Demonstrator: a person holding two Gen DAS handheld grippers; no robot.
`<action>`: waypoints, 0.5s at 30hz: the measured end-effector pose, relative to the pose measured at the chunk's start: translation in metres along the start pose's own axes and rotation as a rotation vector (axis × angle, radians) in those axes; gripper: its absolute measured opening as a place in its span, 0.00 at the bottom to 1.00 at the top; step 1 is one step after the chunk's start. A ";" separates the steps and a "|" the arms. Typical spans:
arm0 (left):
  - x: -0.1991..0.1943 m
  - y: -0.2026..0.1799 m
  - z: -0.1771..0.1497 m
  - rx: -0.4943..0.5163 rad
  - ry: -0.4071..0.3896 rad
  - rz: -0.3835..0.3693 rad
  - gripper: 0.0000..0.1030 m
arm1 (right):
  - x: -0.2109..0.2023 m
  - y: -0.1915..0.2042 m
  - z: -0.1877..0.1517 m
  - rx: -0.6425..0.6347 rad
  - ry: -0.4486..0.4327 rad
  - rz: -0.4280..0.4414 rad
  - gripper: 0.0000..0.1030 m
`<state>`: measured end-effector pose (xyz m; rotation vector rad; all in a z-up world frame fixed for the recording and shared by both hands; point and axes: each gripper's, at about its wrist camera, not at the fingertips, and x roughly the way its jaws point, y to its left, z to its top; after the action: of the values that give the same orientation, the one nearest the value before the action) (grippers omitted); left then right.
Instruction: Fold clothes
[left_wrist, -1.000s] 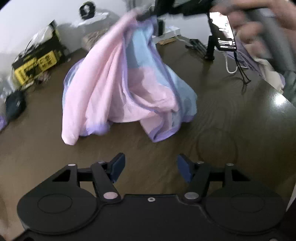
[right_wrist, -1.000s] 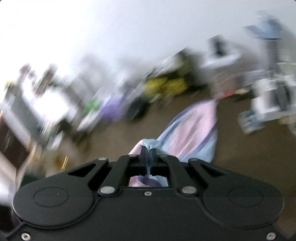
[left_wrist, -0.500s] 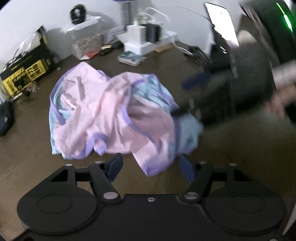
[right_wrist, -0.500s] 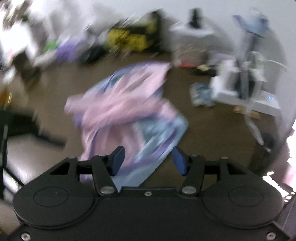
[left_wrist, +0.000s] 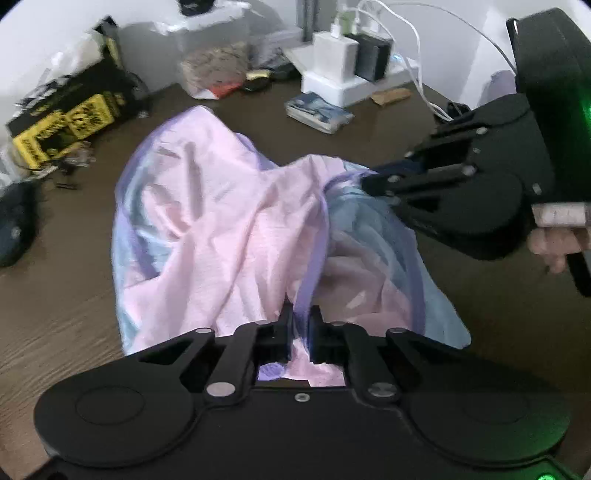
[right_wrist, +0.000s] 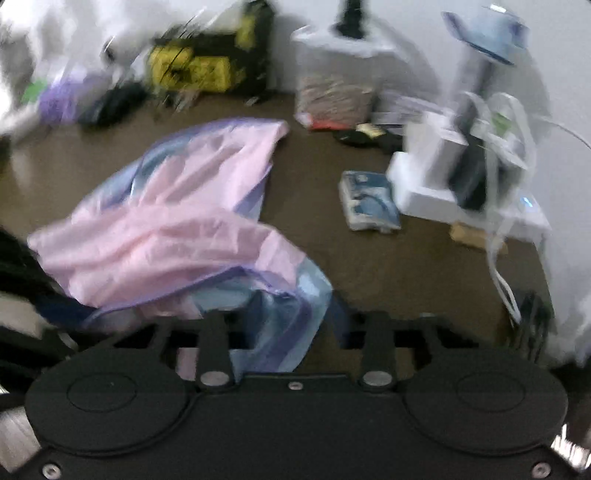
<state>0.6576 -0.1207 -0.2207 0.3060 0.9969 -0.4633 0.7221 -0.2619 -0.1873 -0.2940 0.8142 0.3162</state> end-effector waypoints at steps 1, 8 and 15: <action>-0.006 0.000 -0.003 -0.006 -0.013 0.014 0.07 | -0.005 0.004 -0.002 -0.042 -0.010 -0.013 0.03; -0.066 -0.017 -0.023 0.009 -0.156 0.125 0.07 | -0.093 0.012 -0.030 0.035 -0.124 0.012 0.03; -0.069 -0.047 -0.057 0.085 -0.088 0.087 0.09 | -0.160 0.027 -0.063 0.150 -0.119 0.056 0.03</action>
<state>0.5600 -0.1196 -0.1921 0.4004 0.8759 -0.4373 0.5670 -0.2863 -0.1124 -0.1108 0.7249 0.3198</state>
